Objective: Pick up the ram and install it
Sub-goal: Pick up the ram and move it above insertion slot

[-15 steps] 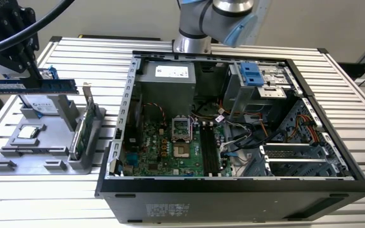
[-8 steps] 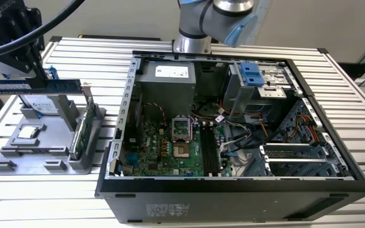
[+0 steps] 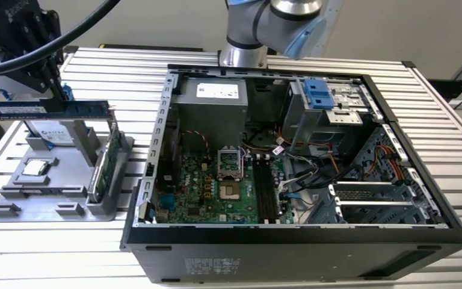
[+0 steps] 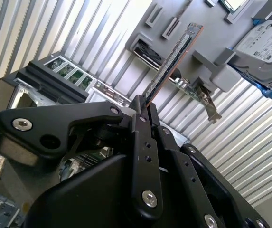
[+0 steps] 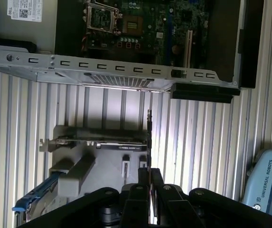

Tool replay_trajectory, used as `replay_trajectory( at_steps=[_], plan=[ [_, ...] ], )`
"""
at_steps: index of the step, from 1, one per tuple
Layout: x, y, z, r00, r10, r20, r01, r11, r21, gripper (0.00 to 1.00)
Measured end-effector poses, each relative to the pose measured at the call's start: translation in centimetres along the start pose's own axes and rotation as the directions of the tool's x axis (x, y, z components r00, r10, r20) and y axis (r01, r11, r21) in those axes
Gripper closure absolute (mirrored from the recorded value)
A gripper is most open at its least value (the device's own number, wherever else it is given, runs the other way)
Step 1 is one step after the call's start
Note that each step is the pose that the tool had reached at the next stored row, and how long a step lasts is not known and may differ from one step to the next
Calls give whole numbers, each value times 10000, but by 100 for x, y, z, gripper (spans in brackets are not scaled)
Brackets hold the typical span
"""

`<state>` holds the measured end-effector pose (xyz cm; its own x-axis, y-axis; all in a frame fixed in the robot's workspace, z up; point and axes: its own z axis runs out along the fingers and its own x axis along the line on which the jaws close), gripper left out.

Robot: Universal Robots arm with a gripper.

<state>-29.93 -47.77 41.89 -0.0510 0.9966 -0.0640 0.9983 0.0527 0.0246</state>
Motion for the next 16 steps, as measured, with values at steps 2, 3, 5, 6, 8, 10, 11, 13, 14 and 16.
replay_trajectory(
  at_steps=[2,3,5,6,8,10,11,13,14,16],
  plan=[
    [-1,22,1,10000,-1,0,1,10000,0,100],
    [-2,33,1,10000,-1,0,1,10000,0,100],
    [-3,53,1,10000,-1,0,1,10000,0,100],
    [-3,63,2,10000,-1,0,1,10000,0,100],
    [-5,86,2,10000,-1,0,1,10000,0,100],
    [-6,106,3,10000,0,0,0,10000,0,100],
    [-6,117,3,10000,-1,0,1,10000,0,100],
    [-7,137,4,10000,-1,0,1,10000,0,100],
    [-8,148,5,10000,0,-1,0,10000,-1,100],
    [-9,169,4,10000,-1,1,1,10000,1,100]
  ],
)
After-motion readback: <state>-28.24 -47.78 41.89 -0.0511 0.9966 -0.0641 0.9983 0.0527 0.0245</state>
